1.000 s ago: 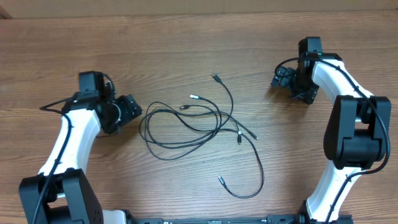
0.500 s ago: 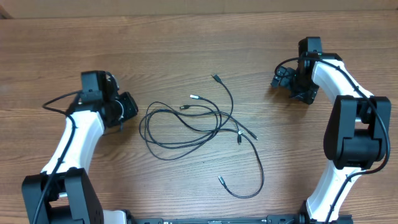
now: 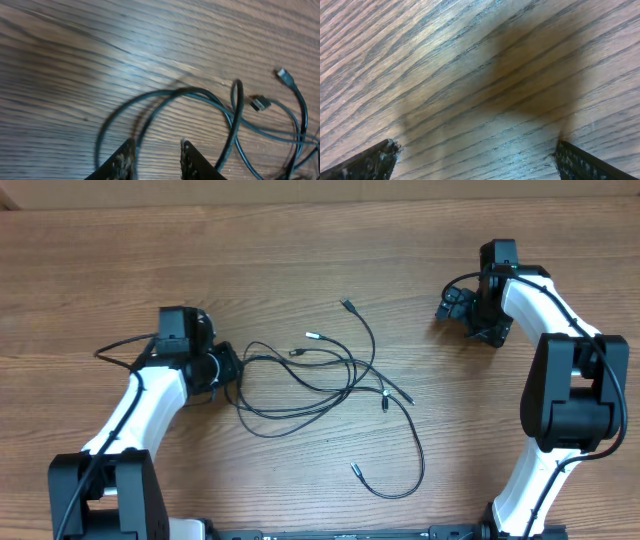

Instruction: Untangle cables

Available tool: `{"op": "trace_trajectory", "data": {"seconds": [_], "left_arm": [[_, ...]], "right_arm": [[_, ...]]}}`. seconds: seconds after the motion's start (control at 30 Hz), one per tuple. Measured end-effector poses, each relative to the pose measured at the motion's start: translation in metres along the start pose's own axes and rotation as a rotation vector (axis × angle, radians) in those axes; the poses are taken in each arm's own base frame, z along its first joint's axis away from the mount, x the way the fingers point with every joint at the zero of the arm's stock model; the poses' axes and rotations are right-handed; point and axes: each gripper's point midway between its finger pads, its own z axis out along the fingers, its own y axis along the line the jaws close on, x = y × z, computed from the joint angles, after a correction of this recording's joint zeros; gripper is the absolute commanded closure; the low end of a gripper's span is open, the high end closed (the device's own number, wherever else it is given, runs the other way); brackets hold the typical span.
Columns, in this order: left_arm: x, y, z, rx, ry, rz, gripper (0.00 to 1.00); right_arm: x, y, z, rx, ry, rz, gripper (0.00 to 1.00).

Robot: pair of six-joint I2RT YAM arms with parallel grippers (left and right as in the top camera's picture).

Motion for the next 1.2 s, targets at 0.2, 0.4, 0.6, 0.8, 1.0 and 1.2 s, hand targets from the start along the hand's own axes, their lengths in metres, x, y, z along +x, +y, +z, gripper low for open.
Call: {"op": "trace_trajectory", "data": {"seconds": [0.2, 0.4, 0.6, 0.8, 1.0, 1.2], "left_arm": [[0.011, -0.017, 0.005, -0.003, 0.016, 0.065, 0.67], [0.012, -0.017, 0.007, -0.059, 0.001, 0.138, 0.57], [0.01, -0.012, 0.007, -0.105, -0.016, 0.167, 0.57], [0.008, -0.008, 0.007, -0.125, -0.025, 0.17, 0.56], [0.019, 0.001, 0.012, -0.145, -0.008, 0.167, 0.51], [0.029, 0.01, 0.019, -0.159, 0.004, 0.165, 0.51]], "right_arm": [[0.0, 0.0, 0.0, 0.001, 0.0, 0.001, 0.0], [0.0, 0.0, 0.0, 0.0, 0.0, 0.0, 0.0], [0.0, 0.0, 0.0, 0.0, 0.0, 0.0, 0.0], [0.0, 0.0, 0.0, 0.0, 0.0, 0.0, 0.0], [0.0, 0.0, 0.0, 0.0, -0.001, 0.0, 0.0], [0.0, 0.0, 0.0, 0.0, 0.0, 0.0, 0.0]]}}
